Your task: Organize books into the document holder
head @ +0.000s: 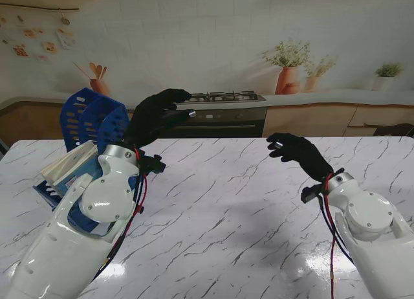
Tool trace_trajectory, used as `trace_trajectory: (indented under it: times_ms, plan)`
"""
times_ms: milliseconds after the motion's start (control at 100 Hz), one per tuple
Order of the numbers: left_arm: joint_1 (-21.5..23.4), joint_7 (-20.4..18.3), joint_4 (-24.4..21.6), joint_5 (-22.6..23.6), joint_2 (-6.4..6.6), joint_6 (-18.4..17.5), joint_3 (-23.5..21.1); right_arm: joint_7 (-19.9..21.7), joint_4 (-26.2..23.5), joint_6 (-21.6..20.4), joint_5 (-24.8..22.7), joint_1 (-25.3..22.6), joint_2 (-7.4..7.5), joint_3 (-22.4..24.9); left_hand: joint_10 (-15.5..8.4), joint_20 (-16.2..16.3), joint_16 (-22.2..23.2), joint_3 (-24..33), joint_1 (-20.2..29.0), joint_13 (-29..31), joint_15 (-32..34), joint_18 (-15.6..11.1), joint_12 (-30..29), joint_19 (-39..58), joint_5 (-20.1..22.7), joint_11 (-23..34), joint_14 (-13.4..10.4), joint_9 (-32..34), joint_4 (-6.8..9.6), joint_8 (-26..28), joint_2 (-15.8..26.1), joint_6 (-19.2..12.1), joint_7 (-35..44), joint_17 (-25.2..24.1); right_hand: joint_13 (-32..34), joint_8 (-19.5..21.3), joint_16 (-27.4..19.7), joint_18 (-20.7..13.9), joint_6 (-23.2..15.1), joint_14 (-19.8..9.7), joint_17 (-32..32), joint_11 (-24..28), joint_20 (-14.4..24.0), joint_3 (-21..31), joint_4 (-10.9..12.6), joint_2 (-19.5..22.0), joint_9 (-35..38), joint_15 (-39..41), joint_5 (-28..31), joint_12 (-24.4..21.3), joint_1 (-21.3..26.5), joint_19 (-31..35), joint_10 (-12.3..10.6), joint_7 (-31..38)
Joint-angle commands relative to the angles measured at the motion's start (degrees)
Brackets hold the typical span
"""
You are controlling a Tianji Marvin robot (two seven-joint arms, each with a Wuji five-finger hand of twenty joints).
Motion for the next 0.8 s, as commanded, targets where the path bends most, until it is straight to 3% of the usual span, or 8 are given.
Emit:
trace_trajectory:
  times_ms: [0,110,360,650,790]
  plan:
    - [1.12,-1.60,1.75,0.44,-0.29,-1.38,0.75,-0.27,-0.29,-0.64,-0.20,-0.51,-0.65,-0.77,0.06,0.65,0.15,-1.26,1.49,1.05,1.33,1.14,0.69,2.32,0.17,0.74,-0.43,-0.15,1.38,-0.14,1.63,-0.10,0.21,0.18,0.00,0.12,0.56,6.60,0.00,-2.32,-0.30,-0.53,0.54,0.22,1.31,-0.74,0.95,0.35,1.18,0.18,-1.53,0.62,-1.09,1.14]
    - [1.89,-3.98,3.69,-2.05,0.05,-2.05,1.10,-0.44,-0.33,-1.01,-0.55,-0.62,-0.63,-1.40,0.13,0.39,-0.32,-1.25,1.51,0.43,0.83,2.55,0.64,2.52,-0.19,0.71,-0.87,-0.50,1.40,-0.27,1.88,-0.01,0.07,-0.36,-0.14,0.10,-0.52,6.62,0.13,-1.53,-0.42,-1.92,0.28,0.11,1.30,-0.44,0.57,-0.88,0.53,-1.01,-1.37,0.29,-1.13,0.74]
    - [3.57,-4.78,9.30,-7.13,-0.16,-5.24,2.15,-1.15,-0.01,-2.03,-0.98,-1.09,-0.72,-2.97,0.07,-0.57,-1.91,-1.16,1.91,-0.26,-0.58,3.06,0.72,1.99,0.01,1.11,-1.68,-0.41,1.43,-0.35,1.70,0.35,0.31,-1.91,0.09,0.15,-1.11,6.69,0.08,-1.42,-0.38,-2.47,0.17,-0.14,1.33,-0.20,0.55,-1.60,0.44,-1.75,-1.00,0.23,-1.20,0.68]
    - [4.74,-5.22,15.16,-12.15,-0.64,-7.03,2.23,-1.11,1.03,-3.68,-2.16,-1.30,-0.53,-5.01,0.17,-1.08,-1.86,-1.22,2.37,-0.23,0.10,3.64,0.70,1.65,0.11,1.11,-0.67,-0.35,1.49,-0.50,1.67,0.22,0.26,-2.74,0.12,0.23,-1.30,6.77,-0.23,-1.38,-0.29,-2.53,0.02,-0.44,1.38,0.05,0.68,-1.84,0.41,-2.13,-0.60,0.11,-1.25,0.69]
    - [5.34,-6.40,15.47,-13.55,-0.44,-7.51,1.70,-1.22,1.71,-3.85,-1.89,-1.64,-0.62,-5.83,0.33,-1.09,-1.43,-1.28,2.49,-0.90,0.47,3.23,1.08,1.61,0.10,1.67,-0.39,-0.18,1.53,-0.52,1.78,0.46,0.30,-3.78,0.32,0.28,-1.28,6.72,-0.04,-1.44,-0.02,-2.39,0.07,-0.58,1.41,0.14,0.81,-1.74,0.67,-2.14,-0.52,0.30,-1.15,0.81]
